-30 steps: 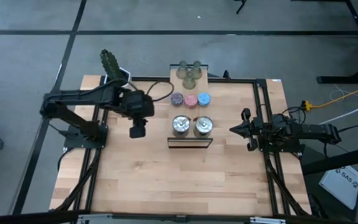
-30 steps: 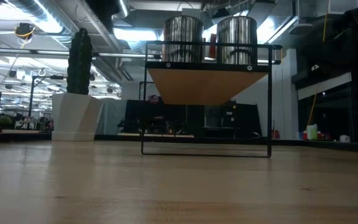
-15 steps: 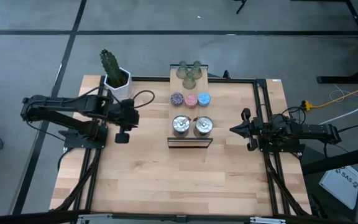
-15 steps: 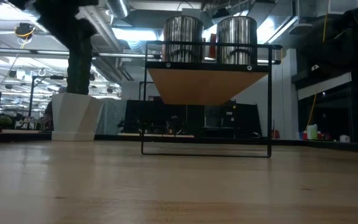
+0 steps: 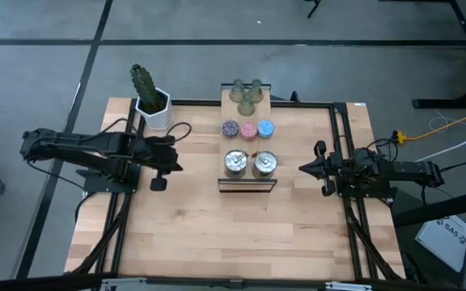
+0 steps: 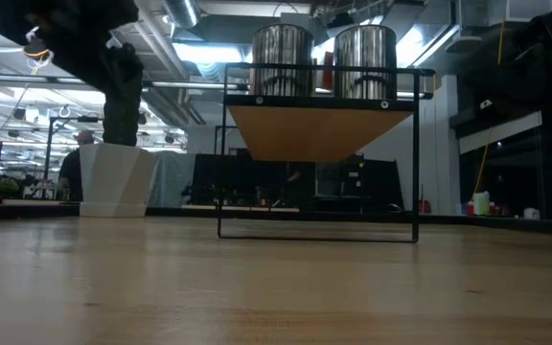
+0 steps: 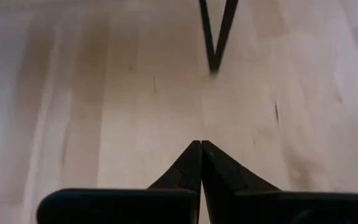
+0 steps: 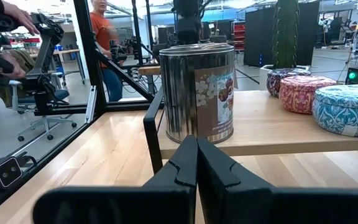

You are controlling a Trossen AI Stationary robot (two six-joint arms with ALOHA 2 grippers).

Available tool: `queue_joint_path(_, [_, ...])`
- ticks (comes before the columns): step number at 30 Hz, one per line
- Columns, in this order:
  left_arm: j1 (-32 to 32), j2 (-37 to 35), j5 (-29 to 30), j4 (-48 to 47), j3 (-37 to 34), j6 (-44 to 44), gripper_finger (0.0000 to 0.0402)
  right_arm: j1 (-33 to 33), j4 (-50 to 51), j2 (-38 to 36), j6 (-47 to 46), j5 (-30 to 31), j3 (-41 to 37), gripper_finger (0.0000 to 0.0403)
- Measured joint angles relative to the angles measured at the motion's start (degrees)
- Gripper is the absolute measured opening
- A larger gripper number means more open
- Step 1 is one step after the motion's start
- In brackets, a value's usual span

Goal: Pick & Place candle stick holders
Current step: Return to Home Position

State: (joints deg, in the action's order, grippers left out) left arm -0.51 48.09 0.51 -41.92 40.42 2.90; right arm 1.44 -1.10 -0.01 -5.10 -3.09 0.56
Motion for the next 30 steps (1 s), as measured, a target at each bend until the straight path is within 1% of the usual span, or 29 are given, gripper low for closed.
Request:
queue_joint_path(3, [0.0,-2.2,-0.2,6.6,-2.6,2.3,0.0002,0.0,0.0,0.0,0.0,0.0,0.0,0.0005])
queue_joint_path(5, [0.0,-3.5,-1.2,12.0,-3.4,2.3,0.0002,0.0,0.0,0.0,0.0,0.0,0.0,0.0005])
queue_joint_path(7, [0.0,-4.1,-1.8,14.5,-3.7,1.1,0.0001,0.0,0.0,0.0,0.0,0.0,0.0,0.0005])
queue_joint_path(11, [0.0,-3.6,-2.1,16.7,-3.3,-1.3,0.0002,0.0,0.0,0.0,0.0,0.0,0.0,0.0005])
queue_joint_path(16, [0.0,-2.8,-0.8,28.1,-4.9,2.9,0.0001,0.0,0.0,0.0,0.0,0.0,0.0,0.0005])
queue_joint_path(21, [0.0,-2.8,2.6,38.8,-10.7,3.2,0.0002,0.0,0.0,0.0,0.0,0.0,0.0,0.0005])
queue_joint_path(25, [0.0,-2.9,1.9,49.0,-16.2,0.4,0.0001,0.0,0.0,0.0,0.0,0.0,0.0,0.0005])
queue_joint_path(28, [0.0,-3.6,1.2,57.3,-20.3,0.0,0.0003,0.0,0.0,0.0,0.0,0.0,0.0,0.0005])
queue_joint_path(30, [0.0,-4.2,1.3,60.8,-22.6,-0.1,0.0002,0.0,0.0,0.0,0.0,0.0,0.0,0.0005])
